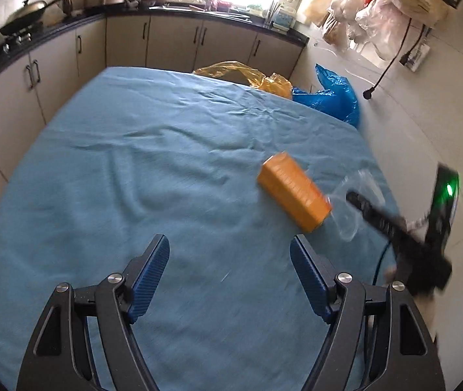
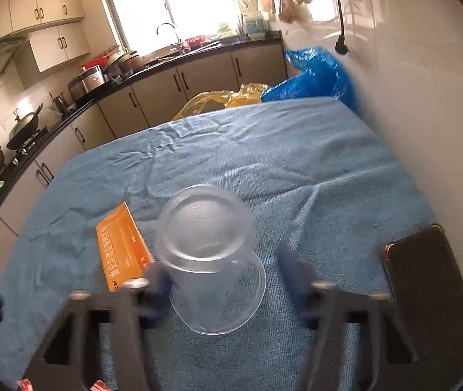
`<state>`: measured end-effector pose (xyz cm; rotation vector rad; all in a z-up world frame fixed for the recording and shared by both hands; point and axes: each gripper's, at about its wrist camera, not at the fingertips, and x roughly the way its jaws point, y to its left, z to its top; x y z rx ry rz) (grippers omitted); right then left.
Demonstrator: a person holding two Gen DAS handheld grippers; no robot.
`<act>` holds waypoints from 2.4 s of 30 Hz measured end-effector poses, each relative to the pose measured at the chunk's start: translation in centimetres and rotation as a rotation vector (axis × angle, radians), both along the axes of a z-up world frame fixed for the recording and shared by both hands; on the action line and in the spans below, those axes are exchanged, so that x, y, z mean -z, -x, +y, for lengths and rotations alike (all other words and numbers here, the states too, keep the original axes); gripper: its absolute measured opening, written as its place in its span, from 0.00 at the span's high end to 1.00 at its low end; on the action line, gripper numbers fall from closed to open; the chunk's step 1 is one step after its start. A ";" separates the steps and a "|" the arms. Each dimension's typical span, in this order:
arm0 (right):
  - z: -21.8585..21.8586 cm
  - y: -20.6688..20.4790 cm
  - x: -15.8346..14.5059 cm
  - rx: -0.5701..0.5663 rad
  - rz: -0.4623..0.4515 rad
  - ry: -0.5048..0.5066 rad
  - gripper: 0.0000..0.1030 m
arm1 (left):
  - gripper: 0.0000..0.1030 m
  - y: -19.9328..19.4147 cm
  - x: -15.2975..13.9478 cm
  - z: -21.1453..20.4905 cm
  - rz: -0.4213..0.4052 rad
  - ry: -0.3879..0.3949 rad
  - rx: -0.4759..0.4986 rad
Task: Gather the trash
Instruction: 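Grasp the orange medicine box with the left tool while the right grasps the clear cup, then lift the orange box and clear cup and carry them toward the red basket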
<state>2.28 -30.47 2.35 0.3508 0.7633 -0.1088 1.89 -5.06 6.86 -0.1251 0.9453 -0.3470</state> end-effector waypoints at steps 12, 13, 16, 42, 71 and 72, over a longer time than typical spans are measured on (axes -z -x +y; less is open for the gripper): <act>-3.1 3.1 -0.8 0.052 -0.051 -0.120 0.65 | 0.22 -7.5 2.6 -9.9 0.075 -0.027 -0.005; -3.4 3.3 -0.9 0.059 -0.055 -0.136 0.65 | 0.22 -8.0 2.8 -10.8 0.073 -0.054 -0.006; -4.0 3.7 -1.1 0.072 -0.070 -0.164 0.65 | 0.22 -8.8 3.6 -11.9 0.084 -0.096 -0.007; -0.1 4.3 -2.8 -0.027 -0.144 -0.029 0.65 | 0.56 1.2 2.2 -3.4 0.086 -0.062 0.005; 13.1 15.3 -4.1 -0.232 -0.047 -0.039 0.65 | 0.55 17.9 -2.0 17.5 -0.214 -0.052 -0.238; 13.9 15.8 -4.1 -0.244 -0.044 -0.025 0.65 | 0.55 18.2 -1.9 17.8 -0.215 -0.048 -0.239</act>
